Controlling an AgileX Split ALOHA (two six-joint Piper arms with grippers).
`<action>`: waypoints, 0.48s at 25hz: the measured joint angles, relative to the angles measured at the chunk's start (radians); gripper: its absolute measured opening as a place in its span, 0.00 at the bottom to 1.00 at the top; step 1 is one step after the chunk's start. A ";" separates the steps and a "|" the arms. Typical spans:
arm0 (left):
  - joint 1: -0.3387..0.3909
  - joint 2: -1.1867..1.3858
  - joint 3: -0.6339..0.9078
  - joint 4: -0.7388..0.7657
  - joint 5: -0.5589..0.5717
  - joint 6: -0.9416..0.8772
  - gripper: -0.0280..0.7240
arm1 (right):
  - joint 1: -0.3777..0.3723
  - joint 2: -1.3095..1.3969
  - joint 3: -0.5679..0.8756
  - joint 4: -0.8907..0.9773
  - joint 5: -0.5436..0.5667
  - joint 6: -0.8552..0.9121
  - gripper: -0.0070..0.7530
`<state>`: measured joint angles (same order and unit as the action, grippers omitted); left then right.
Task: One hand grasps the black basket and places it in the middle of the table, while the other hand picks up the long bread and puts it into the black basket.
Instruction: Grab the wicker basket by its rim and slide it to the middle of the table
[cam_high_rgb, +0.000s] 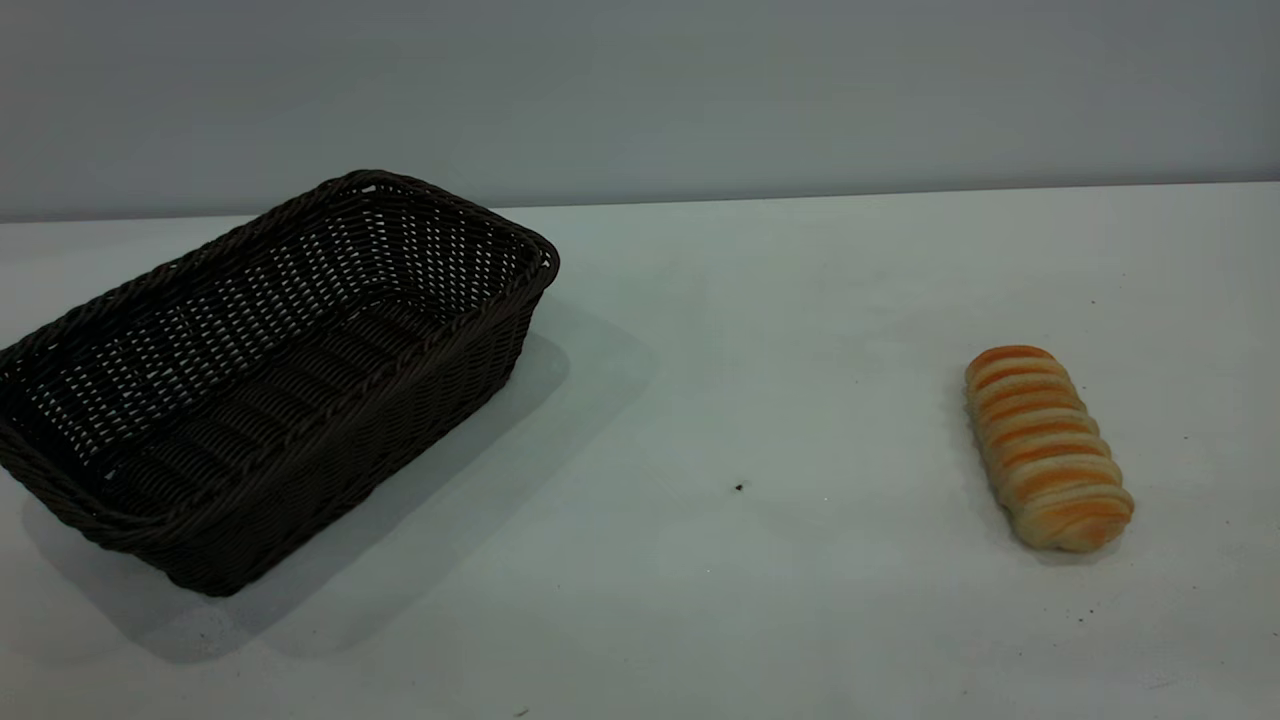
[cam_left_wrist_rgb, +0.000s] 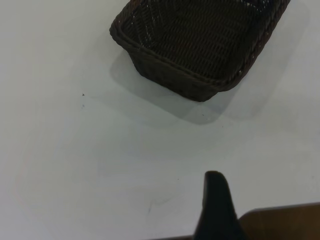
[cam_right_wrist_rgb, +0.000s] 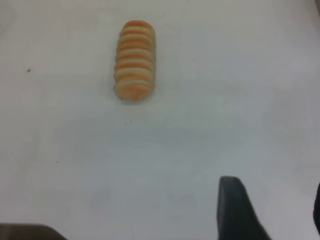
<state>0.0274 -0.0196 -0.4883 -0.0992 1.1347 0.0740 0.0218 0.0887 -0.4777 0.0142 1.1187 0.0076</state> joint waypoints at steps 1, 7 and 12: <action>0.000 0.000 0.000 0.000 0.000 0.000 0.80 | 0.000 0.000 0.000 0.000 0.000 0.000 0.48; -0.020 0.000 0.000 0.000 0.000 0.000 0.80 | 0.010 0.000 0.000 -0.001 0.000 0.000 0.48; -0.024 0.000 0.000 0.000 0.000 -0.001 0.80 | 0.074 0.000 0.000 0.006 0.000 0.000 0.48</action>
<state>0.0032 -0.0196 -0.4883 -0.0996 1.1347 0.0730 0.0963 0.0887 -0.4777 0.0203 1.1187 0.0076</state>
